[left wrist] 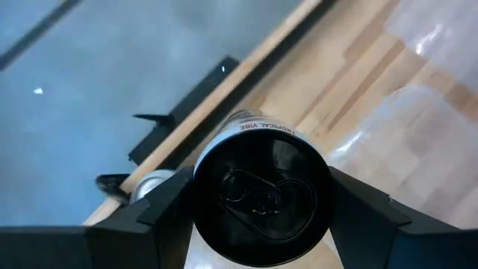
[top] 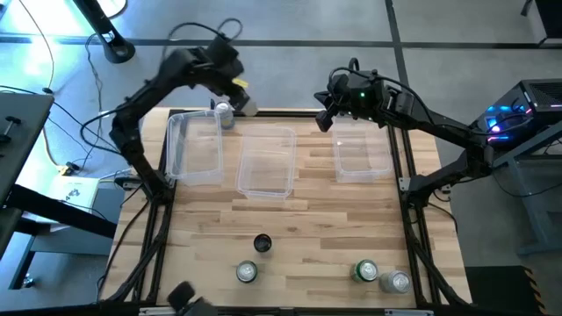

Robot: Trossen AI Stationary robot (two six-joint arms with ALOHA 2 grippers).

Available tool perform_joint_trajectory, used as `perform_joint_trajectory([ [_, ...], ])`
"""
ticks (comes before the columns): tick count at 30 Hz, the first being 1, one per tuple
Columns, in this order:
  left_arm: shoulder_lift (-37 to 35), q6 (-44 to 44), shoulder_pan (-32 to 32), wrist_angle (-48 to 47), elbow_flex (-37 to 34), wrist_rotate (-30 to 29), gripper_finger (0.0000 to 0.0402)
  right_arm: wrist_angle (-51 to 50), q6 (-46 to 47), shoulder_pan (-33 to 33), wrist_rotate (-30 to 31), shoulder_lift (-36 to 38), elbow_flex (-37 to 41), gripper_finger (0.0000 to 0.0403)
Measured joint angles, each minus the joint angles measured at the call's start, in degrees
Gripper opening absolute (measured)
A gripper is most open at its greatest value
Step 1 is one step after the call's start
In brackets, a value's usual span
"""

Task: Sort soda cans
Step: Put the top white yellow soda can into the left transparent bin

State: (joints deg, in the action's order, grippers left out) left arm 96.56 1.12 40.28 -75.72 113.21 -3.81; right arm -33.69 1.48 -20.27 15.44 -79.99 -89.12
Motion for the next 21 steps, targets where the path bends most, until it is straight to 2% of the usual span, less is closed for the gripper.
perform_joint_trajectory([
  [4, -5.32, 3.04, -3.20, -11.39, 0.77, -1.10, 0.0236, 0.02, -0.19, 0.00, 0.00, 0.00, 0.00, 0.0000],
  [6, -8.26, 5.49, -5.89, -15.87, 0.73, -4.68, 0.0236, 0.06, -0.41, 0.00, 0.00, 0.00, 0.00, 0.0000],
  [9, -14.21, 10.95, -8.74, -13.25, -0.92, -8.76, 0.0236, 0.51, -0.42, -0.30, -0.01, 0.00, -0.01, 0.0000],
  [13, -19.72, 18.89, -9.39, -14.91, -2.18, -12.63, 0.0236, 0.63, -0.42, -0.72, -0.07, 0.00, -0.02, 0.0000],
  [16, -22.29, 21.75, -8.56, -13.80, -6.61, -15.17, 0.0236, 0.55, -0.44, -0.83, -0.48, 0.00, -0.02, 0.0000],
  [21, -25.01, 24.39, -5.95, -14.30, -20.37, -14.99, 0.0236, 0.46, -0.42, -1.14, -2.44, 0.00, -0.02, 0.0000],
])
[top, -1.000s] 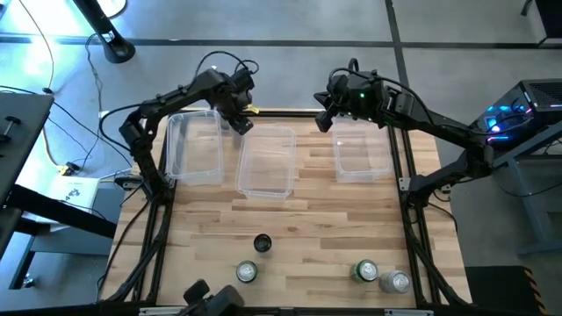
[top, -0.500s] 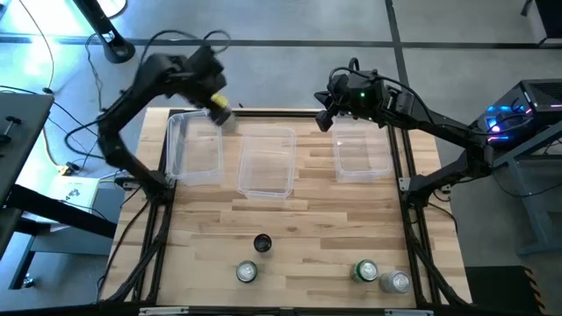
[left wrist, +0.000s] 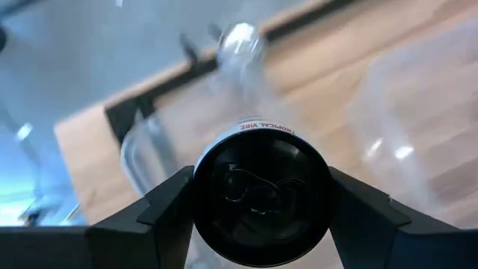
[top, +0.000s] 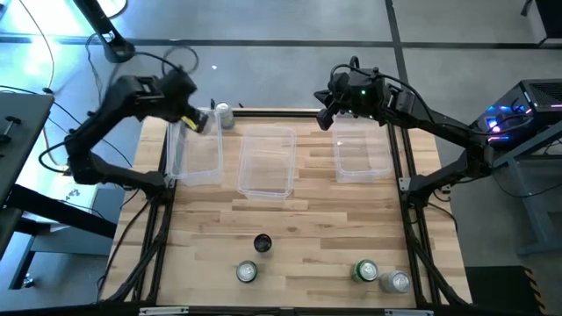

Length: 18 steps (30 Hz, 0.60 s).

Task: Sort soda cans
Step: Put the top white yellow soda can into the left transparent bin

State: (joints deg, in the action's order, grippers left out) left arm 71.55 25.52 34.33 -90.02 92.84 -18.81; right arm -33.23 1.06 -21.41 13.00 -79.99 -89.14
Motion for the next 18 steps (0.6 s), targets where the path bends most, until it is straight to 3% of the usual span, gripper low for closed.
perform_joint_trajectory([
  [6, -0.73, 2.68, 2.88, 1.60, -10.63, -2.84, 0.0236, 0.02, -0.02, 0.00, -0.10, 0.00, 0.00, 0.0000],
  [13, 0.89, -1.48, 8.66, 10.30, -23.38, 3.58, 0.0236, 0.08, -1.09, -0.41, -0.25, -1.26, -0.07, 0.0000],
  [18, 0.96, -4.14, 10.84, 20.38, -27.93, 7.92, 0.0236, 0.03, -1.09, -0.37, -2.78, -3.02, -0.05, 0.0000],
])
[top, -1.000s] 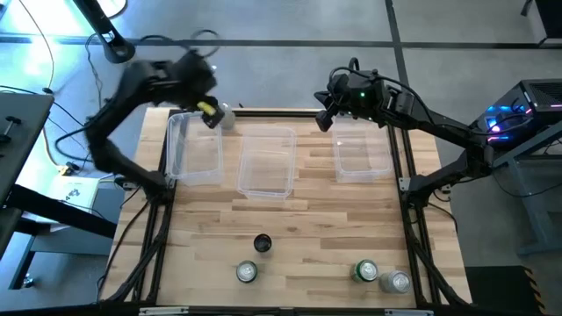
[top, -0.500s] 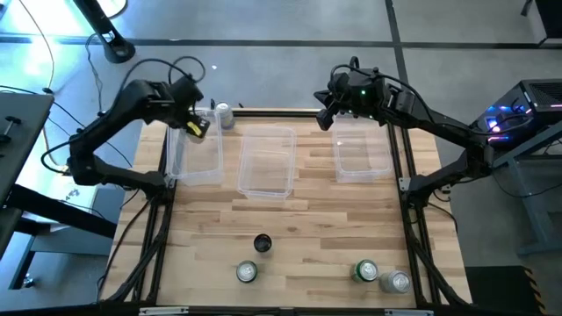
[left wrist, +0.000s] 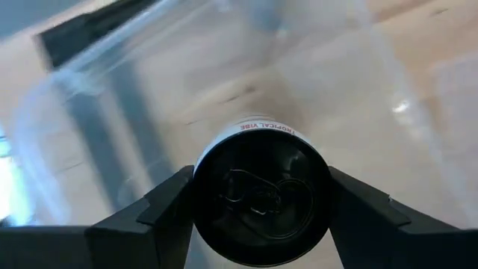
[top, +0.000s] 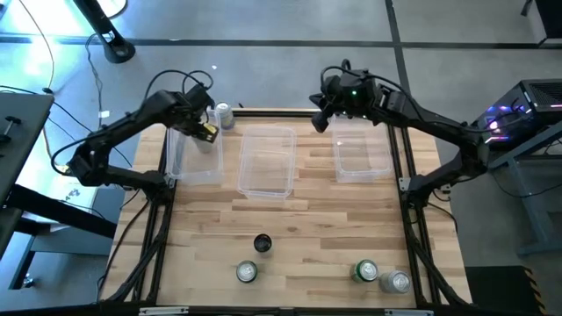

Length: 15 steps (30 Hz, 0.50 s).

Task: Sort soda cans
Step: Put the top white yellow soda can into the left transparent bin, then put the top blue white soda can into the middle transparent bin

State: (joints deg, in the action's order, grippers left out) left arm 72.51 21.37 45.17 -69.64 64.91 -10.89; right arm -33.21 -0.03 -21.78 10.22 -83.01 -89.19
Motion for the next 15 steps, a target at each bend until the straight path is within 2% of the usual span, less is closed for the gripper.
perform_joint_trajectory([
  [3, 0.00, -0.03, 0.55, -1.48, -0.29, 0.72, 0.0241, 0.10, -0.23, 0.00, -0.26, -0.84, 0.01, 0.0000],
  [9, -0.11, -0.19, 1.36, -1.33, -0.25, -0.12, 0.0315, 2.35, -0.44, -0.12, -0.51, -1.04, 0.01, 0.0000],
  [15, -0.07, -2.22, 2.22, -1.06, 0.65, 1.40, 0.0327, 3.71, -0.44, -0.74, -0.75, -1.04, 0.01, 0.0000],
])
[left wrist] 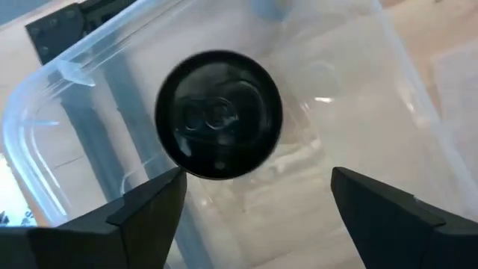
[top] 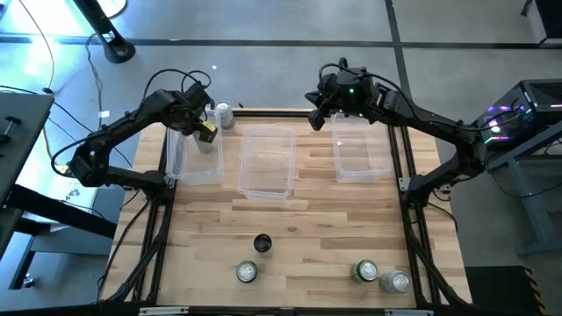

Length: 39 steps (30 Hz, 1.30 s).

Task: Sort soda cans
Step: Put the top blue white soda can into the middle transparent bin

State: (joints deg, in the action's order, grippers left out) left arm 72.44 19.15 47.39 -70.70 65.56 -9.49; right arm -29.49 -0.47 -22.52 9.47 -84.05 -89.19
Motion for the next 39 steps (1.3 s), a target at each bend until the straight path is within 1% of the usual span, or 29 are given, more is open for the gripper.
perform_joint_trajectory([
  [3, -0.15, -0.34, 0.81, -0.22, 4.09, 1.09, 0.0328, 0.39, 0.00, 0.00, 0.03, 0.00, 0.00, 0.0000],
  [9, -0.28, -2.61, 1.87, -0.12, 14.77, 1.00, 0.0329, 0.62, 0.00, 0.00, 0.07, 0.00, 0.00, 0.0000],
  [13, 1.58, -5.04, 3.13, 2.83, 18.39, 0.71, 0.0330, 0.77, 0.24, 0.00, 0.09, 0.00, 0.00, 0.0000],
  [15, 4.96, -7.60, 4.06, 3.43, 20.42, 1.94, 0.0330, 1.23, 0.43, 0.00, 0.11, 0.00, 0.00, 0.0000],
  [18, 12.69, -11.97, 5.59, 1.97, 25.21, 3.27, 0.0330, 1.50, 0.64, 0.00, 0.06, 0.00, 0.00, 0.0000],
  [24, 29.09, -17.57, 6.65, -2.17, 41.17, 3.36, 0.0330, 1.44, 3.14, 0.00, -1.14, 0.00, 0.02, 0.0000],
  [27, 35.46, -19.21, 6.63, -6.01, 46.68, 3.16, 0.0330, 0.75, 3.23, 0.07, -1.65, 0.00, 0.02, 0.0000],
  [29, 38.08, -19.72, 6.61, -7.33, 48.04, 2.88, 0.0330, -0.36, 3.38, 0.07, -2.06, 0.00, 0.02, 0.0000],
  [33, 41.09, -19.84, 6.61, -9.12, 47.56, 2.79, 0.0330, -2.32, 3.48, 0.07, -2.10, 0.00, 0.09, 0.0000],
  [39, 41.71, -19.37, 6.85, -9.47, 45.30, 2.73, 0.0330, -3.21, 4.55, 0.07, -2.21, 0.00, 0.09, 0.0000],
])
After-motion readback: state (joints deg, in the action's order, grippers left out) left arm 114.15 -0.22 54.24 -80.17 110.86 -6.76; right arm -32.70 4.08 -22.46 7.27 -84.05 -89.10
